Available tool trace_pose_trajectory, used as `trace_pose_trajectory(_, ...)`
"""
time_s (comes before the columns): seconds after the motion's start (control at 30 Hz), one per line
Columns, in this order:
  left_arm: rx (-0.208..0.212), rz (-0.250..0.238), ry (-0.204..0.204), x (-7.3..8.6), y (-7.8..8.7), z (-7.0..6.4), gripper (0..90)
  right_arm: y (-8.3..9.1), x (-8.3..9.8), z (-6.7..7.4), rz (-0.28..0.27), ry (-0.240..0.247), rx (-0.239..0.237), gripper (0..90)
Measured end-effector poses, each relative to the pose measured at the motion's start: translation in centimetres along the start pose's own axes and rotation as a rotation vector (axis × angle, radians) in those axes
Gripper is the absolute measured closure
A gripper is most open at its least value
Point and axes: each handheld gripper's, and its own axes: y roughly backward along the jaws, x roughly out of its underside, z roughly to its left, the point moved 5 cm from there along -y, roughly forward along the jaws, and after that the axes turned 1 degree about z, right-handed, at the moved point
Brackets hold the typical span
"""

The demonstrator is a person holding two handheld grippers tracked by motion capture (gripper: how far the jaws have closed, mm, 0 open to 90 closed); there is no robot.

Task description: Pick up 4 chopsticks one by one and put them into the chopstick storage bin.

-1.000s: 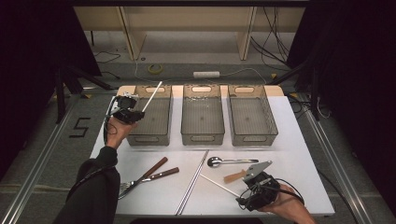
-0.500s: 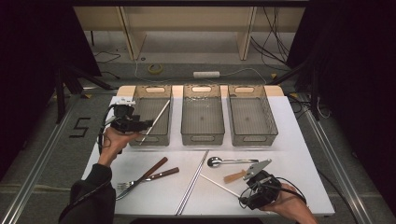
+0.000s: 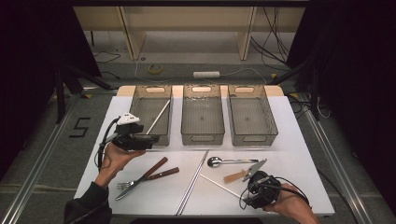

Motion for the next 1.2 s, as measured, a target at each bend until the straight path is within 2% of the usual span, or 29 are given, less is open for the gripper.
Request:
trace_pose_trajectory(0.17, 0.044, 0.003, -0.032, 1.1, 0.0, -1.5, 17.9, -0.3, 0.1, 0.1, 0.025, -0.005, 0.000, 63.8)
trace_pose_trajectory(0.33, 0.088, -0.008, -0.041, 2.1, 0.4, -2.8, 16.2, -0.6, 0.2, 0.2, 0.043, 0.003, 0.001, 68.3)
trace_pose_trajectory(0.57, 0.093, -0.028, -0.052, 3.5, 0.8, -4.0, 15.5, -0.9, 0.2, 0.3, 0.062, 0.012, 0.002, 73.3)
trace_pose_trajectory(0.87, 0.100, -0.049, -0.062, 4.3, 1.4, -4.9, 15.4, -1.3, 0.2, 0.5, 0.076, 0.018, 0.004, 79.0)
trace_pose_trajectory(1.1, 0.105, -0.031, -0.069, 4.9, 1.5, -5.3, 15.4, -1.3, 0.2, 0.6, 0.087, 0.026, 0.019, 82.9)
trace_pose_trajectory(1.2, 0.106, -0.026, -0.079, 5.0, 1.5, -5.5, 15.4, -1.4, 0.2, 0.5, 0.092, 0.049, 0.029, 83.3)
